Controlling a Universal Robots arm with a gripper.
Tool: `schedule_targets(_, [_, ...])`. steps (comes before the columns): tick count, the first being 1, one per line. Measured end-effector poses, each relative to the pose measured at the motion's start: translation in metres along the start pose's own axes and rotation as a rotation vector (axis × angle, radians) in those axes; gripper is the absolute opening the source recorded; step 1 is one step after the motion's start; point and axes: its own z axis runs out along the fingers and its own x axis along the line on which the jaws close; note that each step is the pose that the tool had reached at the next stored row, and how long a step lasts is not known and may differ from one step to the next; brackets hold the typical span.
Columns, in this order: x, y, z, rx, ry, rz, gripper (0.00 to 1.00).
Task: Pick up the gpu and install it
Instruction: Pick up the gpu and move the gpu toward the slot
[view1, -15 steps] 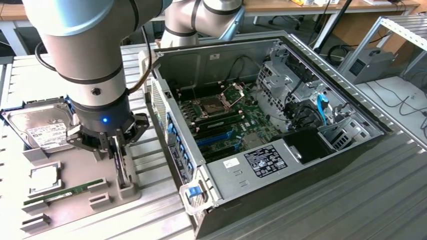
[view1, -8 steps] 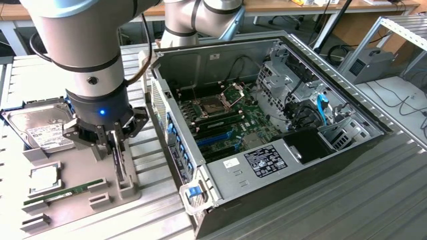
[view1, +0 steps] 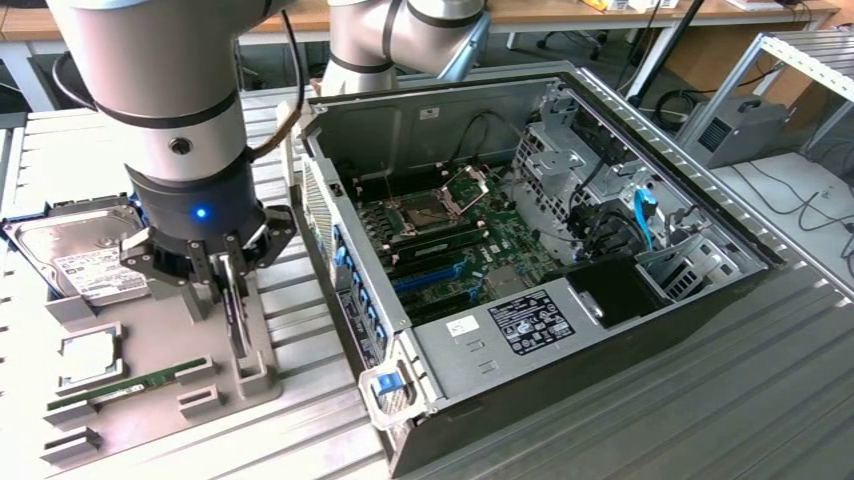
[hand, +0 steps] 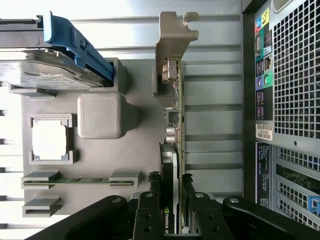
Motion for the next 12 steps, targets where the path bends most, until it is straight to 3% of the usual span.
schedule_targets(12, [0.0,0.0009,-0.0159,0.0008,0.0,0.0,0.27])
